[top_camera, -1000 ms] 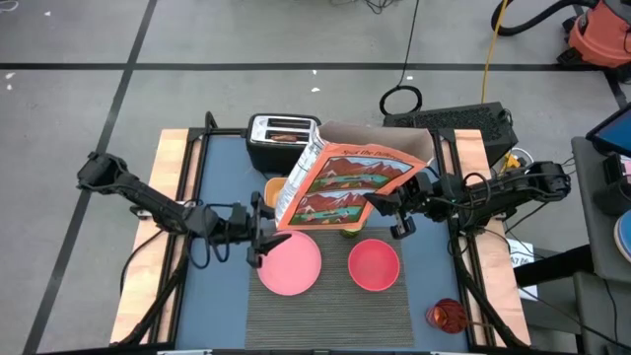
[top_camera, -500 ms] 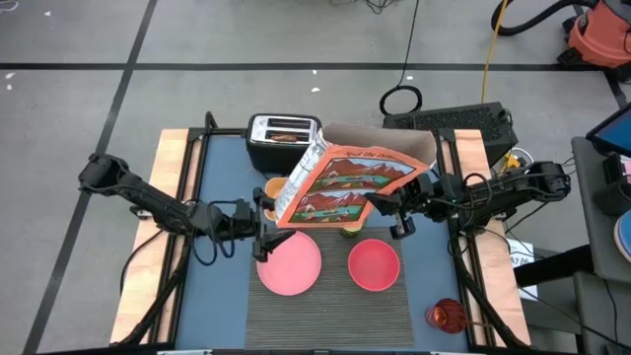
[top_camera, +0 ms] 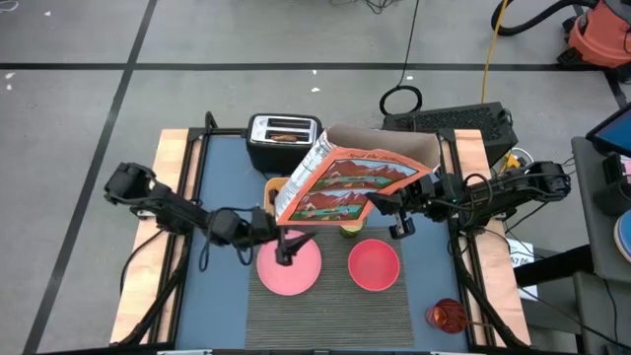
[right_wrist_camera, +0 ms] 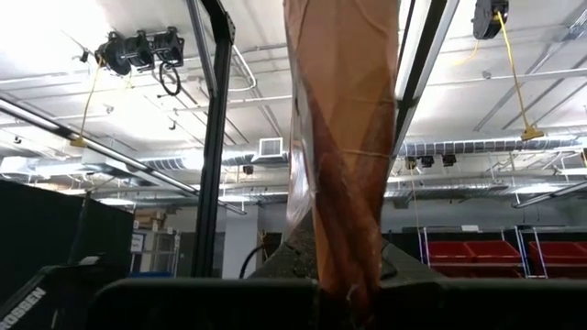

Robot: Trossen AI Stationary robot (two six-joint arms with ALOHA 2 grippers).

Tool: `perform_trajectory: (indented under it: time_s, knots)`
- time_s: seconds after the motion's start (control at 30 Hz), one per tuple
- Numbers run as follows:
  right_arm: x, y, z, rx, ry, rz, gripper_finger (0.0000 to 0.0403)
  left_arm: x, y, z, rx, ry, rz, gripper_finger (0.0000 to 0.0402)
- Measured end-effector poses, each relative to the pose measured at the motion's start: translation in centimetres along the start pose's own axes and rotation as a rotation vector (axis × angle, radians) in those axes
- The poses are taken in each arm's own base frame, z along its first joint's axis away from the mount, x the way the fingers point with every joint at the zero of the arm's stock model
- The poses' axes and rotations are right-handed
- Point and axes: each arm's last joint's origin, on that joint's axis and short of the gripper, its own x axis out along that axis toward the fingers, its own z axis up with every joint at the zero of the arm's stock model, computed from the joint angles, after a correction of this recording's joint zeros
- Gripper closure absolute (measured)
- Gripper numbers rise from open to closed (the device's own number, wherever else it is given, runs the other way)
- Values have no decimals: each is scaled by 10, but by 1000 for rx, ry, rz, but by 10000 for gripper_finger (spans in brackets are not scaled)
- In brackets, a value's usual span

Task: Arrange a breakfast setting
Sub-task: Pour the cereal from the orange cereal box into the pink bowl

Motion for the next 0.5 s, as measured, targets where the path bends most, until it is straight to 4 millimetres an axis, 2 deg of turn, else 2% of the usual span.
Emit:
perform_trajectory:
  time_s: [0.17,0.5]
  knots:
    - [0,0,0,0,0,0,403,19,-1,7,22,-35,24,27]
    - [0,0,0,-29,1,0,403,29,-3,18,31,-72,32,27]
